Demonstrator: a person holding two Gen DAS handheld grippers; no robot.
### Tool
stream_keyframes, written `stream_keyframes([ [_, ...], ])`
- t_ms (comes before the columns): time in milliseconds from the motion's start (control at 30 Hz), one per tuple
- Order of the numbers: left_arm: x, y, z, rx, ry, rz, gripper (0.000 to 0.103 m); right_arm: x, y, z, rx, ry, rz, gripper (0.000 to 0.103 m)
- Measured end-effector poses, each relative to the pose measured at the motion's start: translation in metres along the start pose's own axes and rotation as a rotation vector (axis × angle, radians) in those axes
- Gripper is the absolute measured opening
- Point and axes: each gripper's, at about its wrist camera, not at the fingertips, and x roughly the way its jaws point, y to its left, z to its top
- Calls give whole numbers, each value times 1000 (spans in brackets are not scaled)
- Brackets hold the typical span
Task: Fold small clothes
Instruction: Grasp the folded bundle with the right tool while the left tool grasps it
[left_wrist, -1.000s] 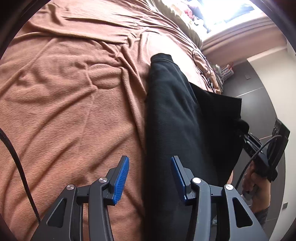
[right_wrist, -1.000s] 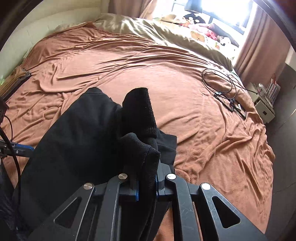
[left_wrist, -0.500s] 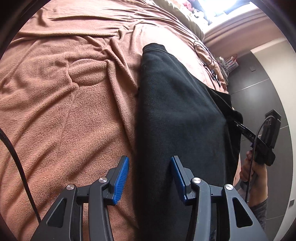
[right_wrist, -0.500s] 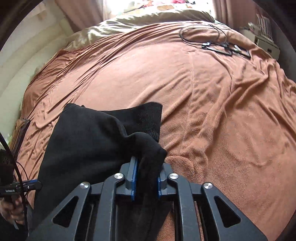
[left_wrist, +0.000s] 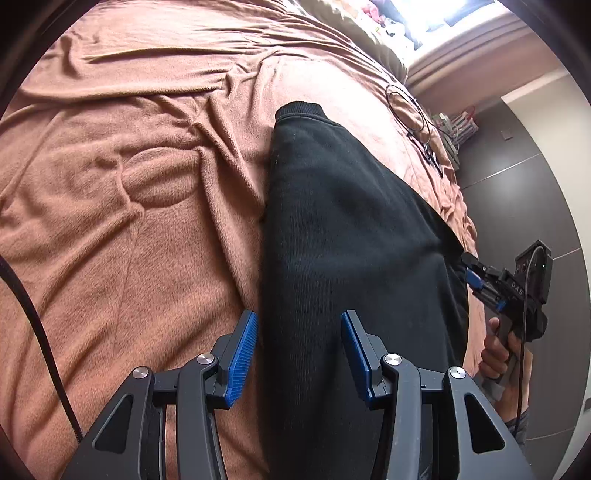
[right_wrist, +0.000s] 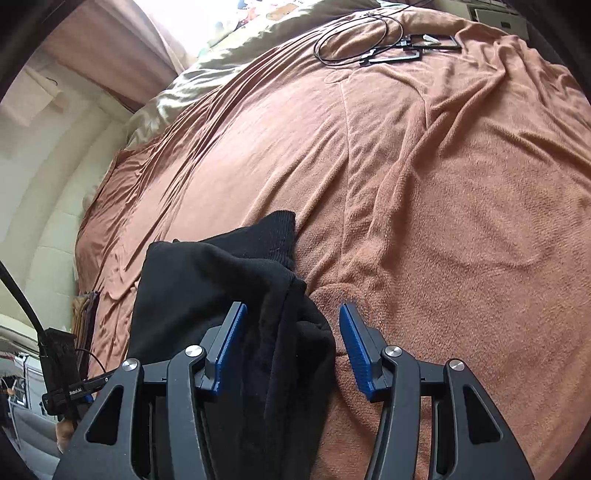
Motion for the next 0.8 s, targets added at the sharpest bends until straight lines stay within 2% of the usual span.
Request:
stream_keyframes([
  [200,11,-2,16,8,2,20,49,19,-24,1,98,13,94,50],
  [467,25,0,39,10,10,48,49,16,-55,-11,223,42,240,50],
  [700,35,-2,60,5,11,41,49,18,-77,-20,257,118,342,50],
  [800,41,-1,68,-10,12,21,49,23,-83,-15,260,124,353,47],
])
